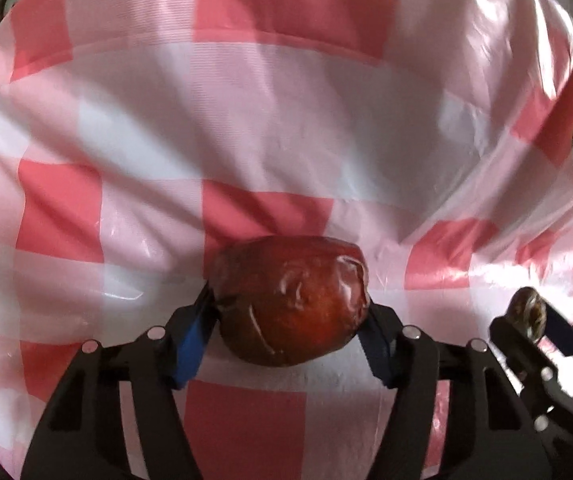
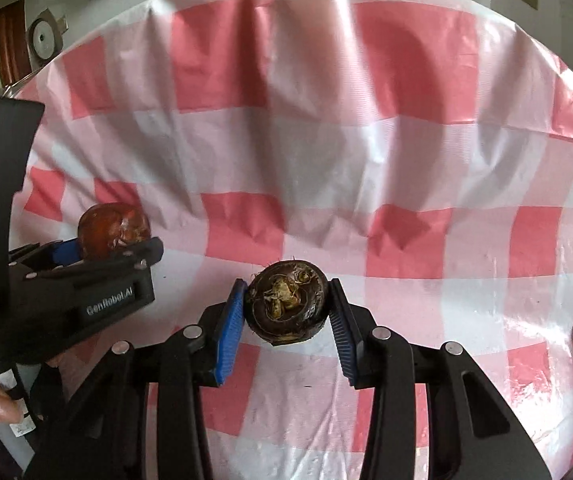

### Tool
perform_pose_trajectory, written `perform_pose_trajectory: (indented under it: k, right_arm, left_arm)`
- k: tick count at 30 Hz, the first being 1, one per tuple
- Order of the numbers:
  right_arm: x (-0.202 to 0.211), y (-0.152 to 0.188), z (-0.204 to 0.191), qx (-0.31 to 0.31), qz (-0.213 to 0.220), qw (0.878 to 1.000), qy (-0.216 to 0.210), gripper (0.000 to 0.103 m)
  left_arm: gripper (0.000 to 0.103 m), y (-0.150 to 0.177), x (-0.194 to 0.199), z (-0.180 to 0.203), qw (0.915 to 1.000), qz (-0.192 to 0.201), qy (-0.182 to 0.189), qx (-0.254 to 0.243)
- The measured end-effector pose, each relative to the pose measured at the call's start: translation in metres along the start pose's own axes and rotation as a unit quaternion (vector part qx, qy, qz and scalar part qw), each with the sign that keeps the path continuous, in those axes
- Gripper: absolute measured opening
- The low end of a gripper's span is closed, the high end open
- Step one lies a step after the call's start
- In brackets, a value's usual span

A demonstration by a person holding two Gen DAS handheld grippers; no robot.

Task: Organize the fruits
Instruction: 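Grasp the dark red fruit with the left tool while right tool grasps the passion fruit, then carry the dark red fruit and passion fruit in both tools over the box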

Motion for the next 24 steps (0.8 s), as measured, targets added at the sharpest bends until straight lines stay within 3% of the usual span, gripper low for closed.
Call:
perform_pose_trajectory:
  k: [4, 16, 21, 24]
  right_arm:
    - [-0.007, -0.007, -0.023, -0.004, -0.004, 1.000, -0.005, 0.040]
    - [-0.012, -0.018, 0.018, -0.005, 0.002, 1.000, -0.011, 0.040]
    - [-0.029, -0.023, 0.017, -0.003, 0.004, 1.000, -0.011, 0.040]
    - [-0.022, -0.024, 0.012, -0.001, 0.005, 1.000, -0.018, 0.040]
  left_arm:
    - [0.063, -0.003, 0.010, -0.015, 0.9991, 0.026, -0.008, 0.031]
    - [0.063, 0.010, 0.064, -0.054, 0.9890, 0.103, -0.010, 0.106]
    - [0.063, 0.048, 0.108, -0.063, 0.9821, 0.135, -0.024, 0.130]
    - [0.063, 0.070, 0.131, -0.073, 0.9797, 0.135, -0.026, 0.146]
Point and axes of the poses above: each gripper's, at about its wrist camera, not at the fingertips, and x roughly against the way its jaws point, z to its right, y to its underside, the point moved 9 cm from there along -x, roughly the way its jaws point, and after that the axes turned 6 degrees about x, right-handed, at the moved point
